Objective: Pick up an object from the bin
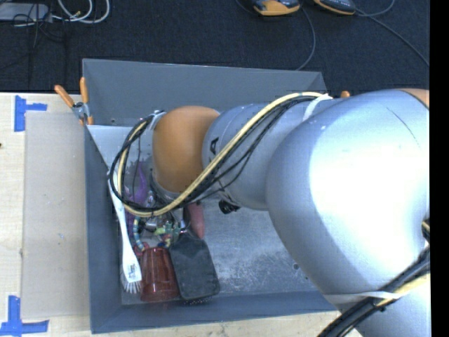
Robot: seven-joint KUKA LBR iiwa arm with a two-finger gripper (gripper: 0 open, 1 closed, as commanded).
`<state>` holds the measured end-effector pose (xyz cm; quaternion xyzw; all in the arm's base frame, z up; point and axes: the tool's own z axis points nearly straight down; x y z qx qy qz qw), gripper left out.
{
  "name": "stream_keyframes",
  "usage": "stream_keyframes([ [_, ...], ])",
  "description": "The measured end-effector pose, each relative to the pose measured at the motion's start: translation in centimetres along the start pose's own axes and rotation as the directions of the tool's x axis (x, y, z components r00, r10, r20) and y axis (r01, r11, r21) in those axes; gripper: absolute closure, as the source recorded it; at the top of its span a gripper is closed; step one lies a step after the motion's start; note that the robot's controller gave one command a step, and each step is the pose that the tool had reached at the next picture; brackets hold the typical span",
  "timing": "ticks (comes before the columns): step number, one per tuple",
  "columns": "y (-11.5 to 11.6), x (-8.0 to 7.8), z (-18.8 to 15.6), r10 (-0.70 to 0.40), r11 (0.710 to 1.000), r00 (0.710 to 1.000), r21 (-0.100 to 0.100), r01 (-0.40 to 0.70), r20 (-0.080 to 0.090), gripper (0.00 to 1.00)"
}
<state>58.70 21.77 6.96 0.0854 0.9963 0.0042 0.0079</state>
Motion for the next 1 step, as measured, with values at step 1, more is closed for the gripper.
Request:
stream_keyframes([
  [1,0.0,0.0,0.0,0.0,1.0,1.0,0.0,0.0,0.0,1.0],
])
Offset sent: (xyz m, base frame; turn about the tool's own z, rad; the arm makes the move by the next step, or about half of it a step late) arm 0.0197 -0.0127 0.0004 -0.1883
